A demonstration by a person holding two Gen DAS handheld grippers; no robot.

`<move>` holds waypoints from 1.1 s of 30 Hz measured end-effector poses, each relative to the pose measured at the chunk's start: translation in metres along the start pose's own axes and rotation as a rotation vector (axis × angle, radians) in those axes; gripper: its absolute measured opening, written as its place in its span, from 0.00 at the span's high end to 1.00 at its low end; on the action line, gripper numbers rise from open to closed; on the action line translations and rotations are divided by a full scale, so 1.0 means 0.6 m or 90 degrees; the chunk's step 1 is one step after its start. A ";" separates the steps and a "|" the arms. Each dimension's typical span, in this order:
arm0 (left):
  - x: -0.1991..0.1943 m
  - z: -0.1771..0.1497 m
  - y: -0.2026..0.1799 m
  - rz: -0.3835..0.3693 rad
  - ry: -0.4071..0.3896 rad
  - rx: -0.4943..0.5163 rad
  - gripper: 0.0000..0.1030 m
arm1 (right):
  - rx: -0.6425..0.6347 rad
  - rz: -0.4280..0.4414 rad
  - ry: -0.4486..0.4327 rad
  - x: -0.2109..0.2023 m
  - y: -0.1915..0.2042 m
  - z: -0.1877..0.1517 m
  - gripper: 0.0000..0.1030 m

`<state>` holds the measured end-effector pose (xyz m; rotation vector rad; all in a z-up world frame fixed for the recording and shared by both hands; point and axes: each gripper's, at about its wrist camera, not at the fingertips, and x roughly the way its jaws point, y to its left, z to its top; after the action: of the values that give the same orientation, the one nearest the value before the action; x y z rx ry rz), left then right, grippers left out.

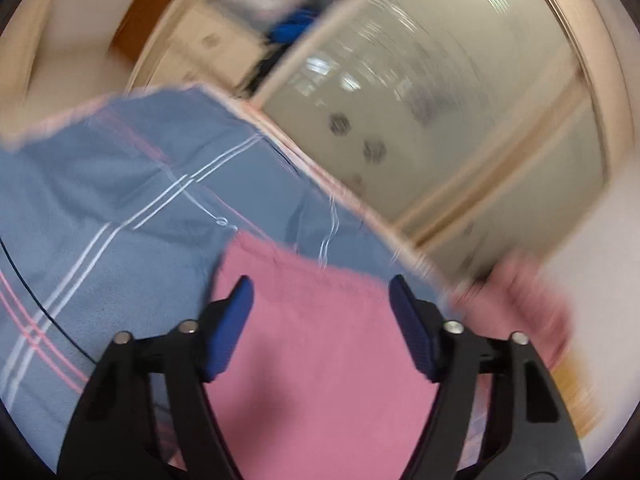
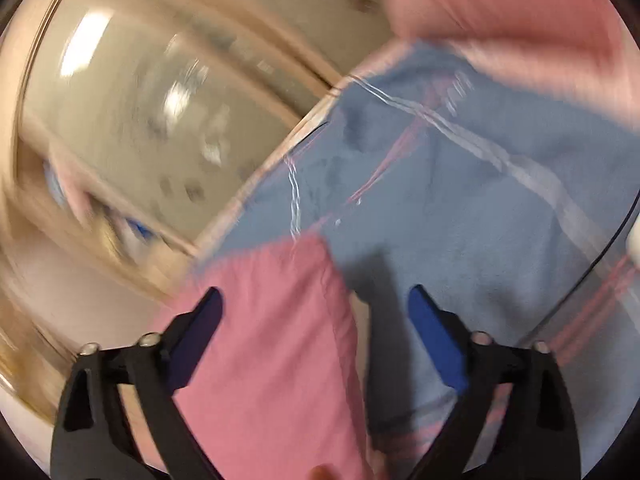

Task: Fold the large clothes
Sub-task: 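Lift the pink hem with both tools and fold it over toward the hood, then lay the folded pink hem flat and press it down with both tools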

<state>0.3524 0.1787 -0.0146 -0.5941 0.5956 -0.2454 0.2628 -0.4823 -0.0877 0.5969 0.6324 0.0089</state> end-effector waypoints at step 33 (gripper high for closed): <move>0.170 -0.330 -0.198 0.267 0.049 0.255 0.38 | -0.297 -0.210 0.055 0.037 0.188 -0.256 0.15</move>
<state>0.3122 -0.0454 -0.1233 -0.0664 0.7082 0.0106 0.2144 -0.3043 -0.1398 0.0386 0.7762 -0.1242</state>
